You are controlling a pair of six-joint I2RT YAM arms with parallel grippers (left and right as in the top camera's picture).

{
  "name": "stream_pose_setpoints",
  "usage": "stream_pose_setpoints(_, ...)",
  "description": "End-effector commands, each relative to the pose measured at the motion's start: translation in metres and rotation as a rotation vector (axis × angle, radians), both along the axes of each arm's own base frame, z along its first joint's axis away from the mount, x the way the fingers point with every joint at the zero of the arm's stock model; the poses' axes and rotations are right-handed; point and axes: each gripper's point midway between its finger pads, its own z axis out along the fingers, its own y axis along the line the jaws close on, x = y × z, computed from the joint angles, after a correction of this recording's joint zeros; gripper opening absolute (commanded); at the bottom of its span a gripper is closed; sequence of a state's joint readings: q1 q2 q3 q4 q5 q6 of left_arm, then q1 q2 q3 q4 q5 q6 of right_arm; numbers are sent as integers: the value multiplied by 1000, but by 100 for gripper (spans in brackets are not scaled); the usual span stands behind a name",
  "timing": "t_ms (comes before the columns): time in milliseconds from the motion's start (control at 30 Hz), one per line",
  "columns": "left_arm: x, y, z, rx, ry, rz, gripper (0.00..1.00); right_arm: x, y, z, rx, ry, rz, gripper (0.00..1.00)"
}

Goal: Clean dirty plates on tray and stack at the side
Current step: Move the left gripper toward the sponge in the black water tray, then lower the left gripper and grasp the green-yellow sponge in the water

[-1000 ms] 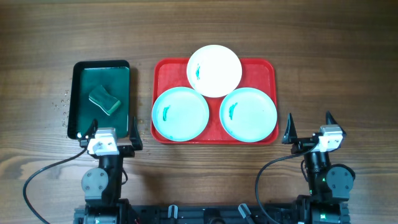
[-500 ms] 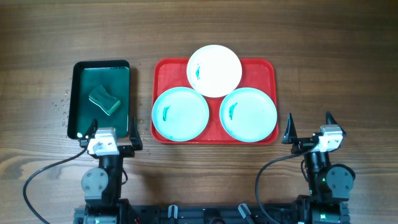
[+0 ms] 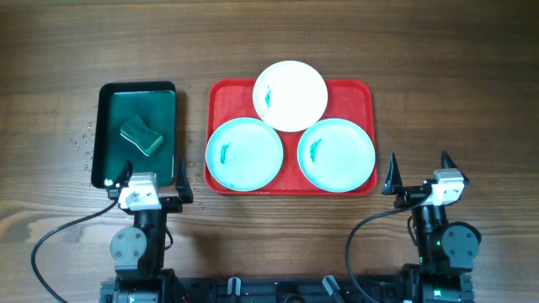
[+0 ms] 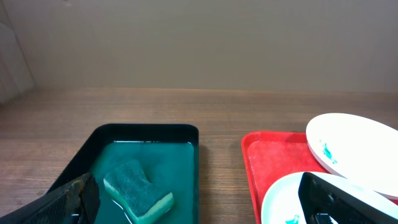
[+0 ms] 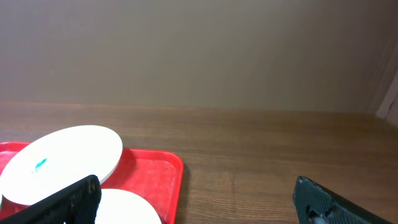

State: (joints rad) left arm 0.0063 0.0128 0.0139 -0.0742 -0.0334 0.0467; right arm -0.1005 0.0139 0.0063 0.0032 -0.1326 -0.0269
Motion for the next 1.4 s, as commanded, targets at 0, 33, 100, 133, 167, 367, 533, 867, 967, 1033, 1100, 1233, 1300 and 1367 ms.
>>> stream_pose_setpoints(0,0,2,-1,-8,-3,12,100,0,-1,0,7,-2,-7,100)
stream_pose_setpoints(33,0,2,-1,-8,-3,12,100,0,-1,0,7,-2,-7,100)
stream_pose_setpoints(100,0,2,-1,-8,-3,12,100,0,-1,0,7,-2,-7,100)
stream_pose_setpoints(133,0,1,-1,-8,-5,10,100,0,-1,0,7,-2,-7,100)
stream_pose_setpoints(167,1,-12,10,-14,-51,-64,100,0,-1,0,7,-2,-7,100)
stream_pose_setpoints(367,-88,-154,59,-106,-193,-1080,100,0,-1,0,7,-2,-7,100)
stream_pose_setpoints(533,-115,-138,153,83,-677,-951,100,0,-1,0,7,-2,-7,100)
stream_pose_setpoints(867,28,-73,181,-45,245,-434,100,0,-1,0,7,-2,-7,100)
stream_pose_setpoints(967,63,-62,154,-131,420,-348,100,0,-1,0,7,-2,-7,100)
stream_pose_setpoints(1033,89,-17,134,-292,519,-42,100,0,-1,0,7,-2,-7,100)
stream_pose_setpoints(1100,104,8,117,-355,633,82,100,0,-1,0,7,-2,-7,100)
stream_pose_setpoints(1233,139,28,64,-450,833,166,100,0,-1,0,7,-2,-7,100)
stream_pose_setpoints(1300,142,33,15,-476,978,230,100,0,-1,0,7,-2,-7,100)
stream_pose_setpoints(1367,141,65,-26,-605,1022,534,100,0,-1,0,7,-2,-7,99)
